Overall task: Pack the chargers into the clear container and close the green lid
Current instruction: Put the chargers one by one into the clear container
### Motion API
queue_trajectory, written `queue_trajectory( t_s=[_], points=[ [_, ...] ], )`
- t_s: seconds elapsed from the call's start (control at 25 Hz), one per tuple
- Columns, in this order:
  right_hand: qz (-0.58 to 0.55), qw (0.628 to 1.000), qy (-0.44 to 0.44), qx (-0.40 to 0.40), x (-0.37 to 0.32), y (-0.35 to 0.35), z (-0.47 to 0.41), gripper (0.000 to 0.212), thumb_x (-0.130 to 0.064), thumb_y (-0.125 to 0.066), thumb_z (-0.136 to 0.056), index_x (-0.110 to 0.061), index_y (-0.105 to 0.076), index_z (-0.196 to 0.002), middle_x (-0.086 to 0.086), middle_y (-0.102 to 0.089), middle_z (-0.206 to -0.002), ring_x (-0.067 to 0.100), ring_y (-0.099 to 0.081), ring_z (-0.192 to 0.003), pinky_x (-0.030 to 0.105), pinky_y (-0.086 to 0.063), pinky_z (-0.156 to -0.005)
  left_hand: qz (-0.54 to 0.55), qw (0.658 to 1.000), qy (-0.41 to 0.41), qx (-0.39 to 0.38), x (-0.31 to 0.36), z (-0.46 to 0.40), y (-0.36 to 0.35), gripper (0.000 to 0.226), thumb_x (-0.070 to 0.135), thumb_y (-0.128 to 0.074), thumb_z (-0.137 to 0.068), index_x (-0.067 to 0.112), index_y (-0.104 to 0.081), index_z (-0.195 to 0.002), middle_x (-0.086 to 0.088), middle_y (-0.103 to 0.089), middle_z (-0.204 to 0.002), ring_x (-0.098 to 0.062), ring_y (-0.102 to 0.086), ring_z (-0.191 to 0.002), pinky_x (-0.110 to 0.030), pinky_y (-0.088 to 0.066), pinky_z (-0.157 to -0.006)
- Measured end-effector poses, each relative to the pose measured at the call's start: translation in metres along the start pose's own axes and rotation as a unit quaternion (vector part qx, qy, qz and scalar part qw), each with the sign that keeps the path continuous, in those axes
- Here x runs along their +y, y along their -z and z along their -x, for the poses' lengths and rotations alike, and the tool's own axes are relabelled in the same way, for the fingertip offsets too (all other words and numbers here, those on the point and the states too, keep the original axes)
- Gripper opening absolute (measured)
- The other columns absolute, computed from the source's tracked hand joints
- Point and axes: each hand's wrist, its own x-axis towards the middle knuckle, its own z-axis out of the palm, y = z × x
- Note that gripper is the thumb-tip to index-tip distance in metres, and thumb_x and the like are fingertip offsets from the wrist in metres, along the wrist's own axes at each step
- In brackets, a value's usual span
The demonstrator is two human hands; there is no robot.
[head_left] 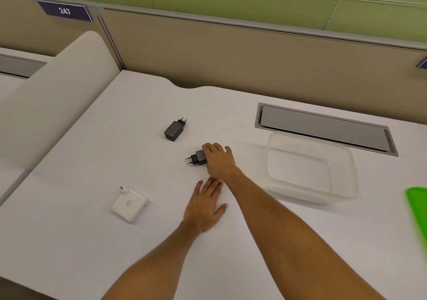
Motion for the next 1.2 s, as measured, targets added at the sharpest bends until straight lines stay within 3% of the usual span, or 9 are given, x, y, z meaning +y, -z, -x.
queue_trajectory(
  t_s=[0.44, 0.72, 0.92, 1.08, 1.2],
  points=[
    [0.021, 0.997, -0.013, 0.073, -0.006, -0.007, -0.008, 0.044, -0.012, -0.055, -0.090, -0.012, -0.044, -0.133, 0.009, -0.050, -0.131, 0.027, -0.048, -0.120, 0.043, -0.032, -0.105, 0.018, 1.000, 0.011, -0.003, -0.001, -0.001, -0.004, 0.073, 0.064, -0.009, -0.092, 0.021, -0.008, -0.152, 0.001, -0.012, -0.161, -0.012, -0.001, -0.148, -0.039, 0.003, -0.121],
    [-0.046, 0.972, -0.036, 0.229, 0.018, 0.039, 0.008, 0.041, -0.026, -0.063, -0.087, -0.012, -0.054, -0.124, 0.008, -0.059, -0.119, 0.028, -0.055, -0.104, 0.039, -0.040, -0.087, 0.009, 1.000, 0.000, 0.003, -0.003, 0.001, -0.002, 0.070, 0.057, -0.015, -0.094, 0.019, -0.005, -0.152, 0.003, -0.005, -0.162, -0.010, 0.005, -0.147, -0.039, 0.000, -0.121],
    [-0.044, 0.945, -0.113, 0.304, 0.072, 0.083, 0.043, 0.036, -0.030, -0.064, -0.082, -0.012, -0.060, -0.113, 0.007, -0.063, -0.107, 0.029, -0.058, -0.094, 0.038, -0.043, -0.079, 0.016, 1.000, -0.004, 0.013, -0.004, 0.001, -0.003, 0.069, 0.056, -0.017, -0.093, 0.019, -0.008, -0.152, 0.005, -0.006, -0.161, -0.009, 0.003, -0.147, -0.038, 0.001, -0.121],
    [-0.078, 0.925, -0.218, 0.302, 0.121, 0.097, 0.083, 0.033, -0.029, -0.064, -0.075, -0.009, -0.062, -0.101, 0.007, -0.064, -0.096, 0.029, -0.059, -0.082, 0.037, -0.048, -0.069, 0.020, 0.999, -0.010, 0.027, -0.005, 0.001, -0.004, 0.070, 0.057, -0.017, -0.093, 0.019, -0.011, -0.151, 0.005, -0.008, -0.161, -0.009, 0.001, -0.147, -0.037, 0.001, -0.120],
    [-0.115, 0.897, -0.305, 0.299, 0.151, 0.091, 0.113, 0.034, -0.036, -0.067, -0.072, -0.008, -0.060, -0.089, 0.004, -0.058, -0.081, 0.024, -0.052, -0.067, 0.029, -0.038, -0.058, 0.025, 0.999, -0.011, 0.025, -0.004, 0.001, -0.004, 0.070, 0.057, -0.017, -0.093, 0.018, -0.013, -0.151, 0.005, -0.009, -0.161, -0.009, 0.000, -0.147, -0.038, 0.000, -0.121]
  ],
)
